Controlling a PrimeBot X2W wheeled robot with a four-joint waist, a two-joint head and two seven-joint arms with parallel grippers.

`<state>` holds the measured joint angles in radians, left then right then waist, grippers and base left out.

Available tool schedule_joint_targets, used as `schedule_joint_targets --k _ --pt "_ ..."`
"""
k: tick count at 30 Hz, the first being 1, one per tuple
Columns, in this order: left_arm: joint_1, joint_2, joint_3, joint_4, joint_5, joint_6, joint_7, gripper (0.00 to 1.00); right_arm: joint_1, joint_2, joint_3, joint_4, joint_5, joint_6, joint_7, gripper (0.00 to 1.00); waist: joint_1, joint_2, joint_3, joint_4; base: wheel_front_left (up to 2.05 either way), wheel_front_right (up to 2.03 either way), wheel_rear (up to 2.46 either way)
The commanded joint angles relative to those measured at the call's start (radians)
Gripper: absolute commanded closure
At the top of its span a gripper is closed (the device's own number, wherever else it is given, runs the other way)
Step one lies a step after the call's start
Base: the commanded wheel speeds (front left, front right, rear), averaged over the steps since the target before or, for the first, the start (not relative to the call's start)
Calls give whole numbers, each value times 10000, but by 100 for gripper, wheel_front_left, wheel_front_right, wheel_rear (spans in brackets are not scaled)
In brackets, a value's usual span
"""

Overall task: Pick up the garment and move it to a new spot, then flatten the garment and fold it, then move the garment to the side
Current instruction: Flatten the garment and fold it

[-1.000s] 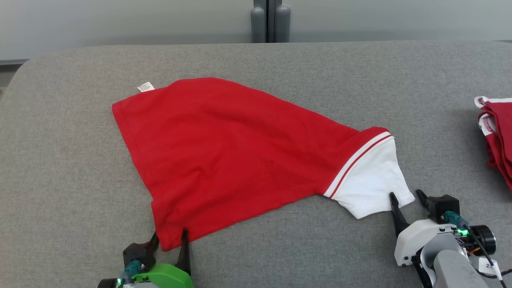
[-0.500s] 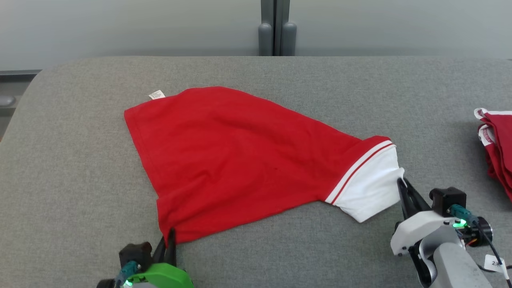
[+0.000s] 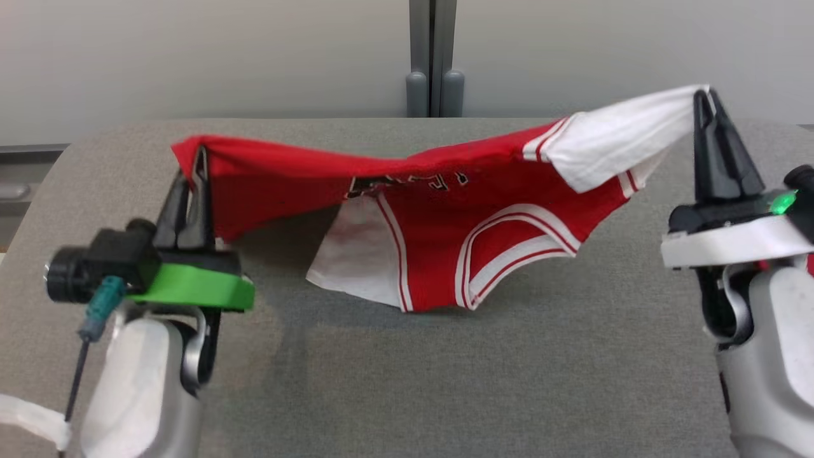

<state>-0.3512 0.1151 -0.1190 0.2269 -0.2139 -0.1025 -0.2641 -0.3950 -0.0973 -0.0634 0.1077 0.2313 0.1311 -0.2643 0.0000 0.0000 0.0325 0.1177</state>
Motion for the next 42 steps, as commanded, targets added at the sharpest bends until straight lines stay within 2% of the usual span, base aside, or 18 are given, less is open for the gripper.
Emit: schedule_joint_targets --k 1,5,9,16,26,34,38,42 --pt "-552 305 -11 -180 168 -85 1 100 -386 -279 36 -342 188 -9 3 100 0 0 -93 -118 0 0 0" --pt "-1989 976 -119 -796 148 -187 394 100 -1470 -984 305 -1045 395 -9 5 100 0 0 -119 -334 0 0 0" --pt "-3110 1464 -6 -1359 -10 -211 1098 100 -2617 -1735 708 -1204 443 -9 134 100 0 0 52 -575 0 0 0" --pt "-4347 1786 27 -1392 -327 -242 1957 100 -4425 -2523 1232 -868 420 -9 808 100 0 0 902 -900 0 0 0" --pt "-6327 1598 -164 182 -363 -164 1839 100 -7550 -2622 1949 1295 -565 -10 503 100 0 0 2991 -1245 0 0 0" --pt "-8958 1455 -2 2539 -103 176 698 100 -10641 -2207 1476 3181 -2093 -12 24 100 0 0 4265 -1474 0 0 0" --pt "-9583 1378 125 3469 -204 240 259 100 -11170 -1942 1232 3317 -2305 -12 -4 100 0 0 4588 -1566 0 0 0" --pt "-8962 1369 173 4285 -287 151 61 100 -10239 -1841 1093 2941 -1975 -12 -10 100 0 0 4631 -1634 0 0 0"
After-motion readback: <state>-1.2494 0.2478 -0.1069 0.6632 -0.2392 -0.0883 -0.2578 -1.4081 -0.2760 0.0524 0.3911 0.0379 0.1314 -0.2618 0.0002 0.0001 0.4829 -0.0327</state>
